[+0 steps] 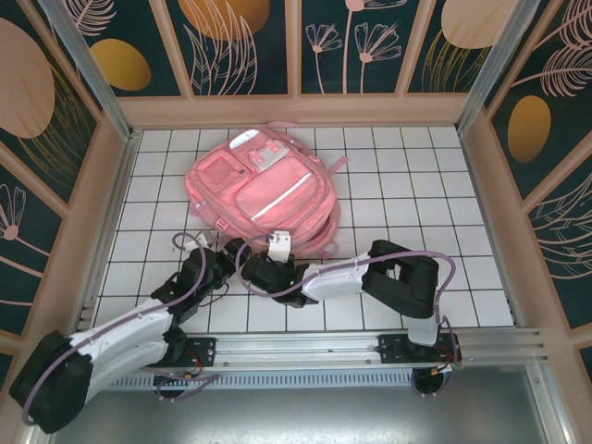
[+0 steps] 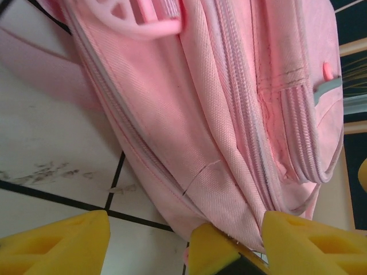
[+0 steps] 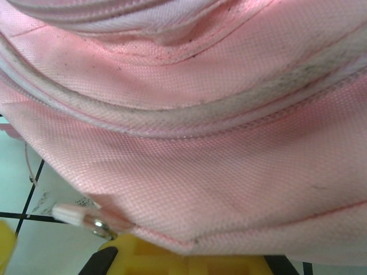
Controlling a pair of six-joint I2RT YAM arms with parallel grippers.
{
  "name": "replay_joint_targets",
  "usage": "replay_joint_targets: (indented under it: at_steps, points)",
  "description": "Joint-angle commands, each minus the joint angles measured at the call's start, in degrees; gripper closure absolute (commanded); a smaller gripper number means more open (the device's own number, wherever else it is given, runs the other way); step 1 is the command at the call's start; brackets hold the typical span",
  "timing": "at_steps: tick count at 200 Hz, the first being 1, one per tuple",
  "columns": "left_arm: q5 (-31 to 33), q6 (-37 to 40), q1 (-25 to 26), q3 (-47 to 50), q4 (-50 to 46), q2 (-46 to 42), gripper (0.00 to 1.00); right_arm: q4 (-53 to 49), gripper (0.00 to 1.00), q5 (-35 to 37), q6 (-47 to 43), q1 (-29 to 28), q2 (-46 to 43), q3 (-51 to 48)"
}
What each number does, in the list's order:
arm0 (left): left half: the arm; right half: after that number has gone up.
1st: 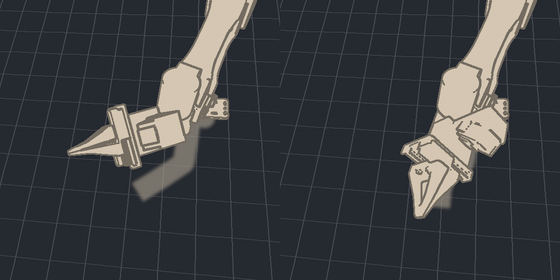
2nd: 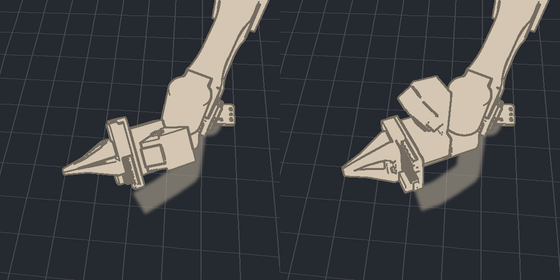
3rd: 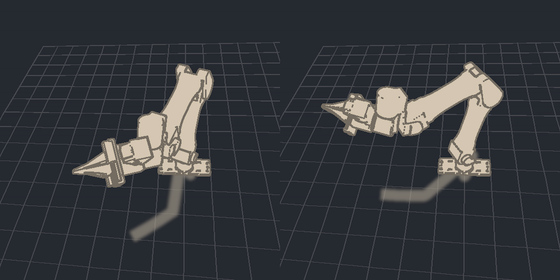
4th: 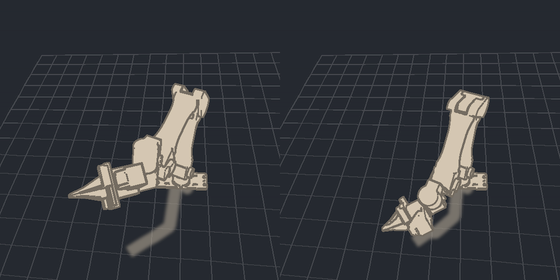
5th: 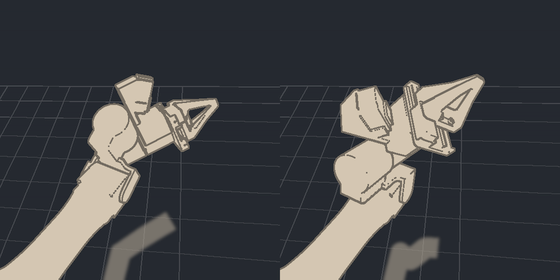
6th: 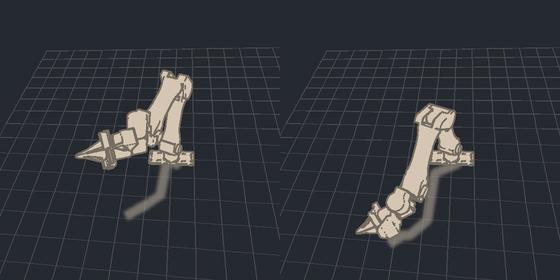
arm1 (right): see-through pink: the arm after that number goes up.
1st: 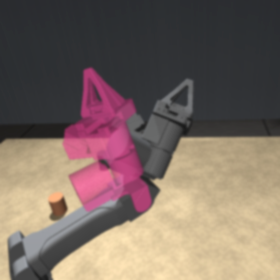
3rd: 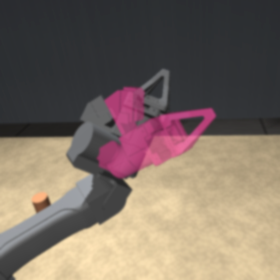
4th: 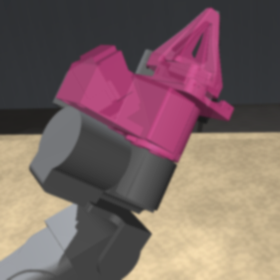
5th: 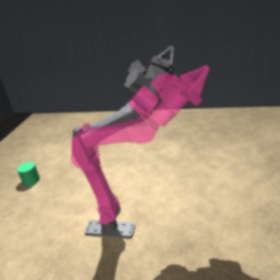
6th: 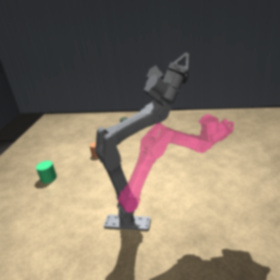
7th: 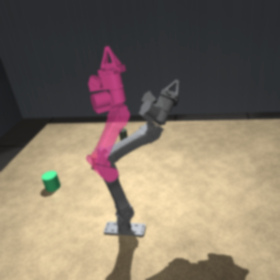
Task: Pack the student bag
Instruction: Zip the student bag at the center of the table.
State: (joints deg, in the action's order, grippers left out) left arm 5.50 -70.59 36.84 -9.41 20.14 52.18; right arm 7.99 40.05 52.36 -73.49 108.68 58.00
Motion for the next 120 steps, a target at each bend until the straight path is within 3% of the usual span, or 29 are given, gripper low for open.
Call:
replay_joint_targets:
  at_steps: [1, 20, 51, 65, 82, 120]
  points:
    - [-2.87, -1.79, -0.28, -1.18, 12.65, 6.76, 0.29, 3.14, 1.0, -0.3, -1.26, -0.12, -2.92, -1.59]
    - [-3.55, -1.84, -0.27, -3.34, 15.52, 12.91, 0.32, 3.51, 1.0, -0.25, -1.39, -0.22, -3.59, -2.33]
    - [-3.59, -2.81, -0.26, -5.78, 17.56, 19.07, 0.46, 4.6, 1.0, -0.33, -1.91, -0.11, -4.7, -3.61]
    - [-2.33, -2.92, -0.28, -6.13, 16.76, 19.79, 0.66, 4.67, 1.0, -0.33, -2.25, -0.05, -4.95, -3.85]
    - [0.26, -2.86, -0.3, -6.73, 12.47, 18.9, 1.0, 4.7, 1.0, -0.33, -2.34, 0.25, -5.23, -4.45]
    - [6.7, -1.12, -0.41, -7.15, 1.15, 11.78, 1.0, 3.12, 1.0, 1.7, -2.18, 1.34, -7.81, -7.43]
